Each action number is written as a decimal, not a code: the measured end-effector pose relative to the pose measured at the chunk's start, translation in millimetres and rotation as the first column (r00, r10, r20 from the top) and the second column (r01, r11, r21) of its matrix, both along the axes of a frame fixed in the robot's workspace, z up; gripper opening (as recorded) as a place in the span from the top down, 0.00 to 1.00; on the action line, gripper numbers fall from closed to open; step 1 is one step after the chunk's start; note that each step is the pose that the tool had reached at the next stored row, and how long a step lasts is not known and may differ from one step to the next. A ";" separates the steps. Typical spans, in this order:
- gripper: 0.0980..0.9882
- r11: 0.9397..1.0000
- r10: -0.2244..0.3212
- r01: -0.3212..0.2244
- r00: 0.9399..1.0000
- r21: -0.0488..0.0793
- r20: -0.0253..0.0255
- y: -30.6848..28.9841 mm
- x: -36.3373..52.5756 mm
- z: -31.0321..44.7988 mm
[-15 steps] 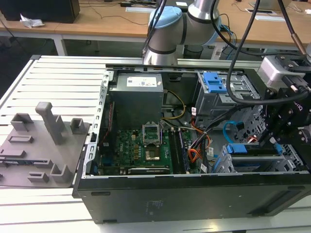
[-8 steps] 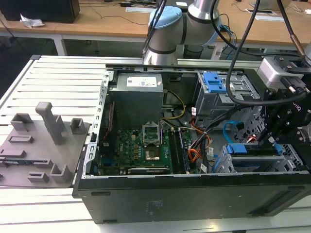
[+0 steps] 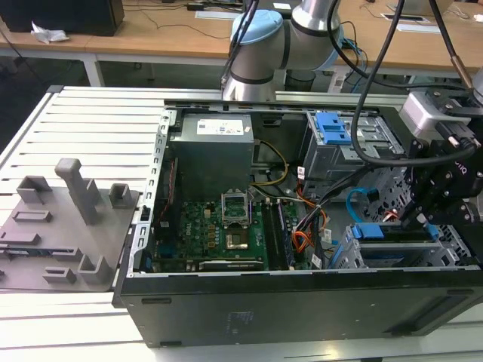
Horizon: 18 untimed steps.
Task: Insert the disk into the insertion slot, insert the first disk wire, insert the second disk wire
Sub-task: 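Insert the first disk wire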
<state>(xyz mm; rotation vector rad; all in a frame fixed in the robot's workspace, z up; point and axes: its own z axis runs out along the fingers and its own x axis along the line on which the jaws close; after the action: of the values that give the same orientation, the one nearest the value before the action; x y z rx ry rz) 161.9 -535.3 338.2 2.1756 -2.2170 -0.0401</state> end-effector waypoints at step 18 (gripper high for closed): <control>0.82 1.000 0.000 0.000 1.000 0.000 0.000 -0.1 3.7 7.7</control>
<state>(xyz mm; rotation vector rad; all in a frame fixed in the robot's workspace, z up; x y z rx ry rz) 165.6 -535.5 345.9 2.1754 -2.2170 -0.0403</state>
